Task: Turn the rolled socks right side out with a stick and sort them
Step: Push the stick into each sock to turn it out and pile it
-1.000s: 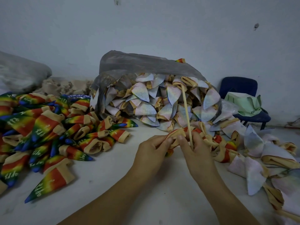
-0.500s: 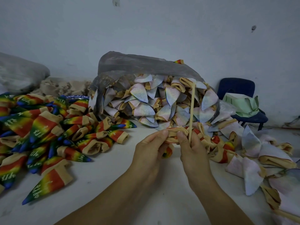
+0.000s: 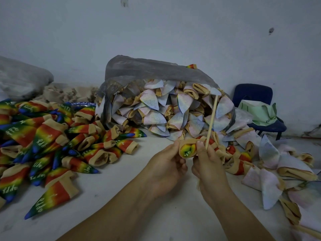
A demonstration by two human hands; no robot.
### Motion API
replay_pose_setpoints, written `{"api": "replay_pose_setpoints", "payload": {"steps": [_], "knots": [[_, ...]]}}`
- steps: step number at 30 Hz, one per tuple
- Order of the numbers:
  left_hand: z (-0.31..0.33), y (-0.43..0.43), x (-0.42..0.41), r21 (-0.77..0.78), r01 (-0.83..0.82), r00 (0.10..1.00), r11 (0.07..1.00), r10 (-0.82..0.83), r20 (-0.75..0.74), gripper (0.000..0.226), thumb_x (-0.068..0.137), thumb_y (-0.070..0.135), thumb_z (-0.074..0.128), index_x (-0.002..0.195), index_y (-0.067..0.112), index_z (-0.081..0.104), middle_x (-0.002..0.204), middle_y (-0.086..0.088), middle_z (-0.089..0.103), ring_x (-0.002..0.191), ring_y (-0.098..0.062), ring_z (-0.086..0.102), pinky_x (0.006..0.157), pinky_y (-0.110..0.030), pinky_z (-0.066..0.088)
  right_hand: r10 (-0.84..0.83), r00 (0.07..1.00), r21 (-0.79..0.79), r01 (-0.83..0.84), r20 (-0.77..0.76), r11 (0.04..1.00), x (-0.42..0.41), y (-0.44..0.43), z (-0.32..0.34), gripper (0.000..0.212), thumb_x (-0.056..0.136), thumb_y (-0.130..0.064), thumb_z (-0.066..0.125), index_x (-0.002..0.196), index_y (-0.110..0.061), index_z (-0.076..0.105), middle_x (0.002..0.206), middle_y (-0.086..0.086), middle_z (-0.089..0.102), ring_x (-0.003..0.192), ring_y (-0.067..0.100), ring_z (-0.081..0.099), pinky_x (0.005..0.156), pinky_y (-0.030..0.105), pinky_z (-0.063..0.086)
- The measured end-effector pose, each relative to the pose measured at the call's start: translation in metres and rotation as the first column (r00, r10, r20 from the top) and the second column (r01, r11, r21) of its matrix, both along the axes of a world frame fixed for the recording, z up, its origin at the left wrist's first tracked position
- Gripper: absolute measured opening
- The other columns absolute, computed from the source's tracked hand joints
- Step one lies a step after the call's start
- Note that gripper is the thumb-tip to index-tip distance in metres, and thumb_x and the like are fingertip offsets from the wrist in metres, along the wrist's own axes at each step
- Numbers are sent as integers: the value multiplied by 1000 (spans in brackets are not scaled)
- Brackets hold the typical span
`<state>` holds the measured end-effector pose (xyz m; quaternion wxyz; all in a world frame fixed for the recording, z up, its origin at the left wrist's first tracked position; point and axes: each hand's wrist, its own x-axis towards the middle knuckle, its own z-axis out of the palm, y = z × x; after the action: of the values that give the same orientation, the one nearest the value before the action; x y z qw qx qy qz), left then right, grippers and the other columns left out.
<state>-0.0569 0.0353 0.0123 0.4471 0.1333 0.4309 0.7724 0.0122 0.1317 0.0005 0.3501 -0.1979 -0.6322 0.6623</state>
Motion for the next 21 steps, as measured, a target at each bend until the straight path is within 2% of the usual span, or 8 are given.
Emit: {"api": "replay_pose_setpoints", "payload": {"steps": [3,5,7,9,12,15,19,21], "knots": [[-2,0,1,13,-64,989,998,65,-133,52,81,45,67,123,13,65,99,-9,61,86,-19,49,69,-24,48,103,988,-220,-126,-115,967,4,5,4,24,96,-35,48,78,-27,63,58,0,34,37,5,21,35,18,22],[-6,-1,1,1,-111,956,994,107,-272,48,75,41,75,119,25,66,108,-13,66,94,-26,53,79,-33,51,152,979,-233,-180,-132,956,4,5,4,23,96,-33,48,81,-25,63,58,0,32,36,5,20,35,18,20],[-9,-2,2,-33,-160,898,987,131,-421,32,82,38,76,113,38,67,116,-7,68,101,-25,62,92,-42,53,165,983,-174,-176,-80,969,3,5,3,25,97,-36,46,85,-19,60,52,-3,31,36,5,21,35,17,21],[-11,-4,1,-49,-219,817,974,156,-556,21,87,39,73,106,47,68,116,8,66,102,-12,65,89,-33,57,159,987,-87,-160,-24,983,3,5,2,29,97,-41,42,91,-18,59,48,-8,35,37,3,27,37,15,26],[-8,-6,-2,-91,-288,686,953,139,-715,15,88,41,70,99,51,69,116,18,57,93,7,58,73,-9,50,130,991,90,-134,42,987,7,6,0,32,90,-53,40,93,-29,61,50,-18,48,45,-1,40,47,13,33],[-10,-6,-4,-99,-296,676,950,135,-725,16,88,35,71,100,46,73,111,18,62,94,8,59,74,-9,50,79,995,266,-94,69,959,8,7,-1,35,87,-56,37,86,-27,59,55,-22,50,53,-5,47,52,11,38],[-11,-7,-5,-91,-228,799,969,133,-586,16,90,28,69,104,29,78,103,9,74,98,-7,68,81,-20,56,18,998,471,-44,58,881,6,9,-2,47,86,-54,36,81,-9,50,68,-3,42,62,7,41,58,21,37],[-13,-6,-7,-104,-242,841,965,155,-518,15,92,28,67,101,28,78,102,6,76,101,-11,69,88,-25,55,-40,997,581,-7,69,814,5,9,-3,40,86,-53,36,75,-17,47,71,-2,41,65,10,39,60,25,35]]}}
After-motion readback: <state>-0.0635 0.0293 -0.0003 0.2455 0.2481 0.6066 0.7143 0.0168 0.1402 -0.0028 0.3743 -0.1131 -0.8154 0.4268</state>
